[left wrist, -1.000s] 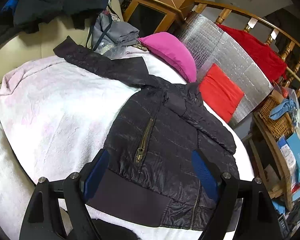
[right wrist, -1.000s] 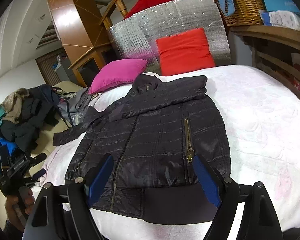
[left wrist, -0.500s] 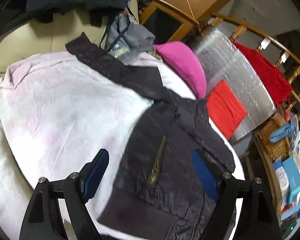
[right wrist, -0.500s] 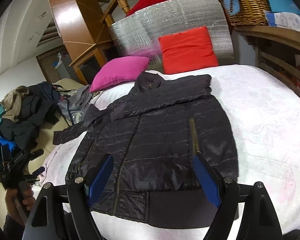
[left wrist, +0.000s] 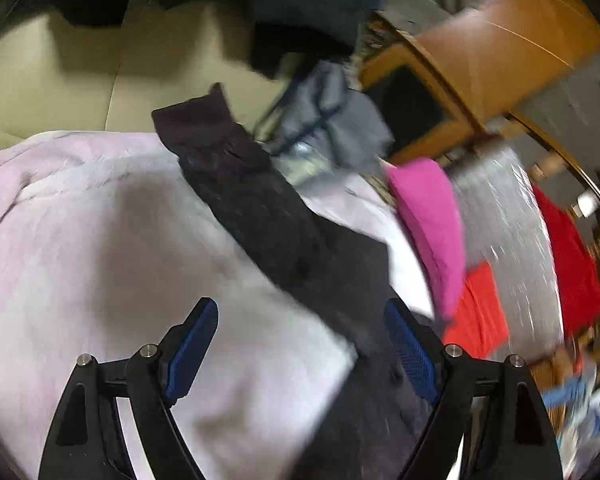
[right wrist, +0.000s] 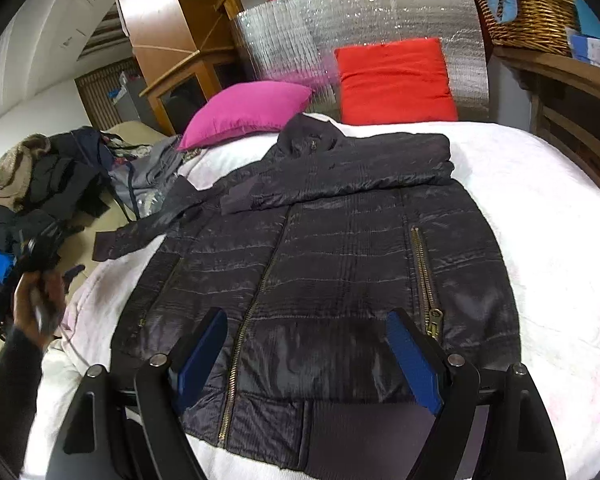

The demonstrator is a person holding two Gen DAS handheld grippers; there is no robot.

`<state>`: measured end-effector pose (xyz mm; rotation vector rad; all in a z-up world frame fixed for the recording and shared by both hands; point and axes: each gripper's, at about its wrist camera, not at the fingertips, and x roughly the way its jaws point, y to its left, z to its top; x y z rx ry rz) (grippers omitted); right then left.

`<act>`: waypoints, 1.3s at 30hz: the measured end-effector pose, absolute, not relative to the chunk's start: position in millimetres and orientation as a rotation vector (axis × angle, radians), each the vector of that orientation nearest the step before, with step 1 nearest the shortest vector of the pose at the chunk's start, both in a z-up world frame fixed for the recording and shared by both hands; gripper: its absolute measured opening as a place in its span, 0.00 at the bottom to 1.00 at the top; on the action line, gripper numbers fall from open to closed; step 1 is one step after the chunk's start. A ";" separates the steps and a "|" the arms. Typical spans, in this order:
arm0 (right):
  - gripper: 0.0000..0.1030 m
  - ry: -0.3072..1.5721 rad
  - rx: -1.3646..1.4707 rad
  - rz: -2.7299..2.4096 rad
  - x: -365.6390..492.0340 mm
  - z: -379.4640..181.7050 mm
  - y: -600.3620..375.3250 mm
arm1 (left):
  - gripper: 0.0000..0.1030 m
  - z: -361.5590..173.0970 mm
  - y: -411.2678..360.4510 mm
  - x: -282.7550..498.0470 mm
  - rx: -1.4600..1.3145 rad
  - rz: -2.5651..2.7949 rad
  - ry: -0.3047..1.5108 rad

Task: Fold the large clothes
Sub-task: 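Grasp the other sleeve with the left tool and lift it, then fold the held sleeve across the jacket front and open the left tool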

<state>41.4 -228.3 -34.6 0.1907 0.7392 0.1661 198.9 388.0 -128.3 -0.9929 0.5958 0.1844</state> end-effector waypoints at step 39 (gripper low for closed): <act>0.82 0.733 0.278 0.132 69.8 -55.4 -266.9 | 0.04 -14.2 309.2 332.6 -0.486 0.239 0.510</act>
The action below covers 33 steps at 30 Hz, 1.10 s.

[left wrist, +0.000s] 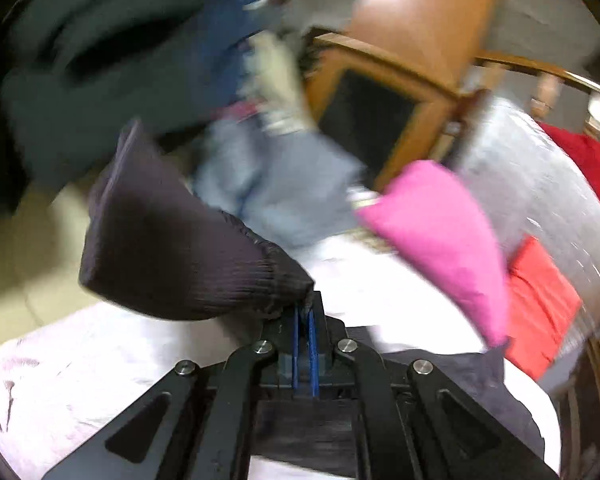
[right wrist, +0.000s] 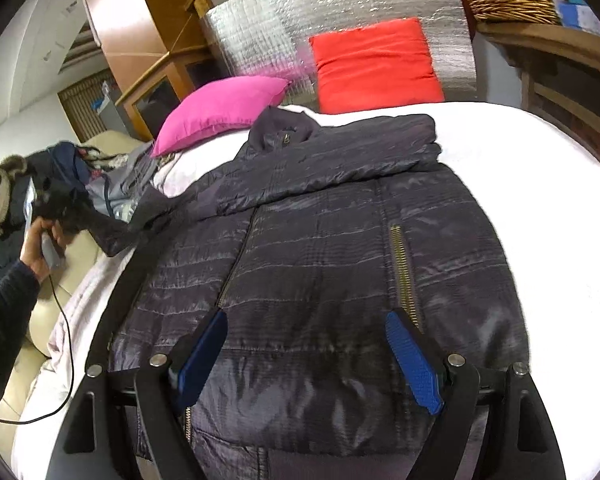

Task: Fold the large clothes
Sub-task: 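Fold the held sleeve across the jacket front and open the left tool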

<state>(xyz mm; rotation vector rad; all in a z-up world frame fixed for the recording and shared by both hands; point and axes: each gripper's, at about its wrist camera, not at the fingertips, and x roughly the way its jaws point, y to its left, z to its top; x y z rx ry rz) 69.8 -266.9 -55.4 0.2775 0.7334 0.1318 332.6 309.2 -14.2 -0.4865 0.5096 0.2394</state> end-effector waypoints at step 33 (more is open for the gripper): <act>0.82 0.693 0.689 0.212 107.4 -29.1 -367.8 | 0.73 -51.3 41.5 278.2 -0.268 -0.258 0.721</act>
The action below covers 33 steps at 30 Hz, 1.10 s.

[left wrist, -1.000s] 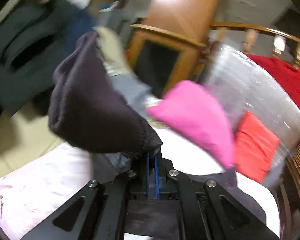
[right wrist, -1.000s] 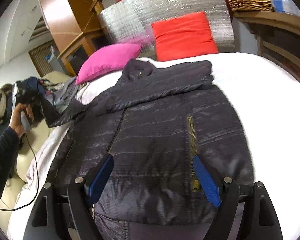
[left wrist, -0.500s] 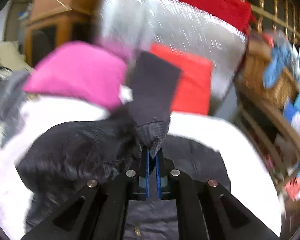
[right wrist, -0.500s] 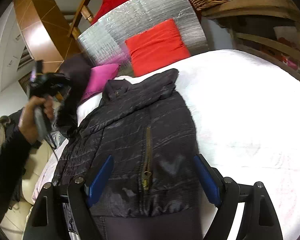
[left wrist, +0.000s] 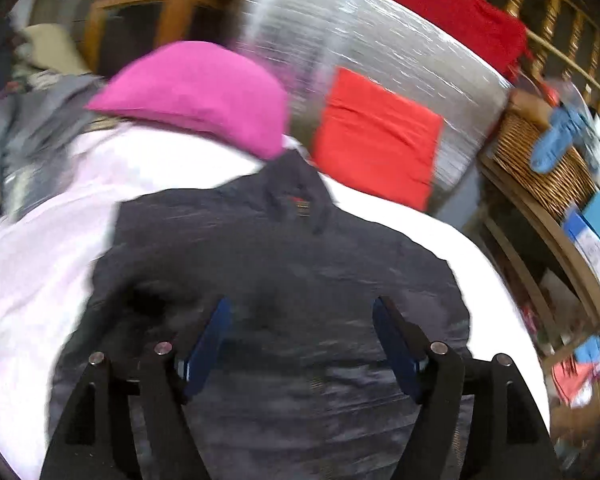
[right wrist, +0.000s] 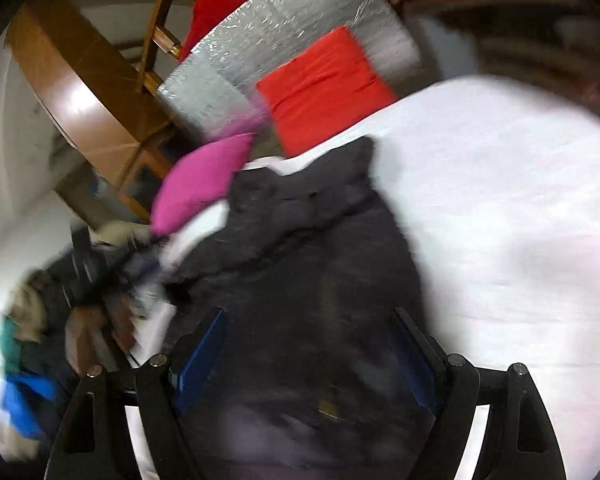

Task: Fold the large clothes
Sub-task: 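Fold the held sleeve across the jacket front and open the left tool, then grasp the ribbed sleeve cuff on the jacket front with the right tool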

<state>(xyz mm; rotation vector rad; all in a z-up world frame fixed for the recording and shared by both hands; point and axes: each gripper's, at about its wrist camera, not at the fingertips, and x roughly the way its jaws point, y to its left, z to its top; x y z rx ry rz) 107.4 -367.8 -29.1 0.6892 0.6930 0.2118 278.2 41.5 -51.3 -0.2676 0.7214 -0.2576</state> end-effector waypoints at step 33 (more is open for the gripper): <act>0.13 0.867 0.051 0.019 362.5 10.2 -287.8 | 0.73 -119.4 146.3 229.8 -0.514 -0.142 0.724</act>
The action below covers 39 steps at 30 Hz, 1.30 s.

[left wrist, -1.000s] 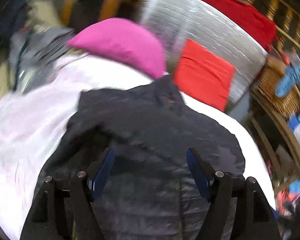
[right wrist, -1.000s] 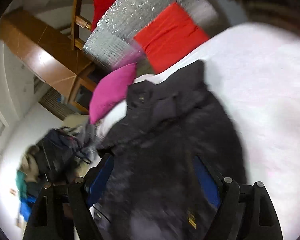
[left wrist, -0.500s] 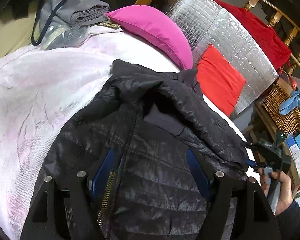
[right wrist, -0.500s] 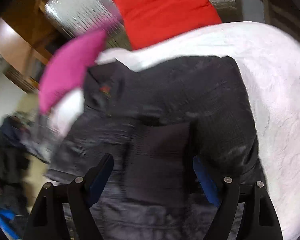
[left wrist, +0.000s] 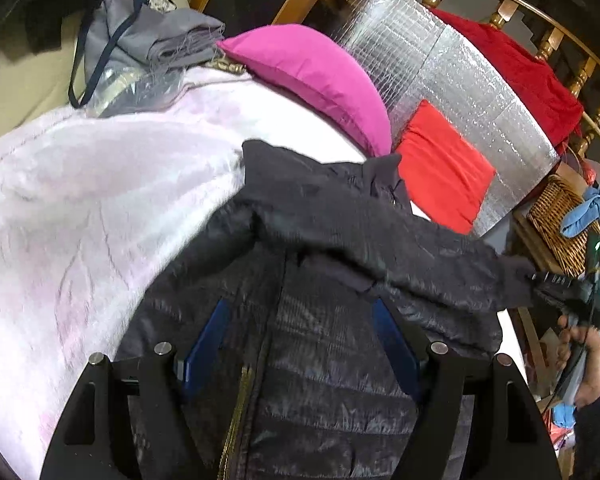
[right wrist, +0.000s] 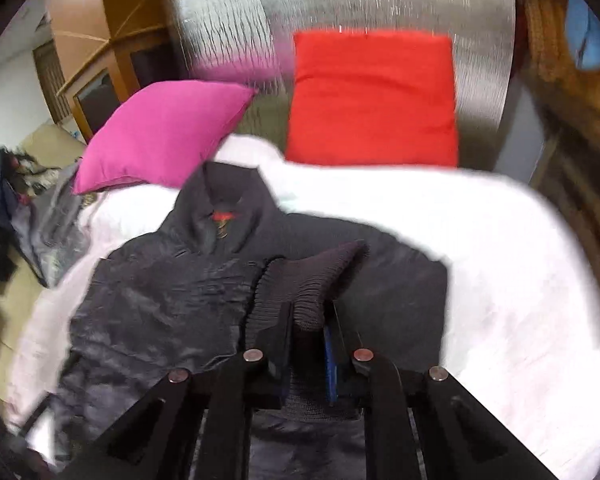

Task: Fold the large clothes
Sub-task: 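Grasp the ribbed sleeve cuff on the jacket front with the right tool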

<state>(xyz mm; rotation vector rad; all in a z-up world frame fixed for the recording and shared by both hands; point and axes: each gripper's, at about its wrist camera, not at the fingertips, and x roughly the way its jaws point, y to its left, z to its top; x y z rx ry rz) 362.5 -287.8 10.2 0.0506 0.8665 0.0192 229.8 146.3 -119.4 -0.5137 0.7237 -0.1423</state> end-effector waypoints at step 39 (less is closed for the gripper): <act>0.89 0.776 0.422 0.179 361.9 -16.8 -342.8 | 0.74 -101.2 33.6 361.4 -0.061 -0.110 0.754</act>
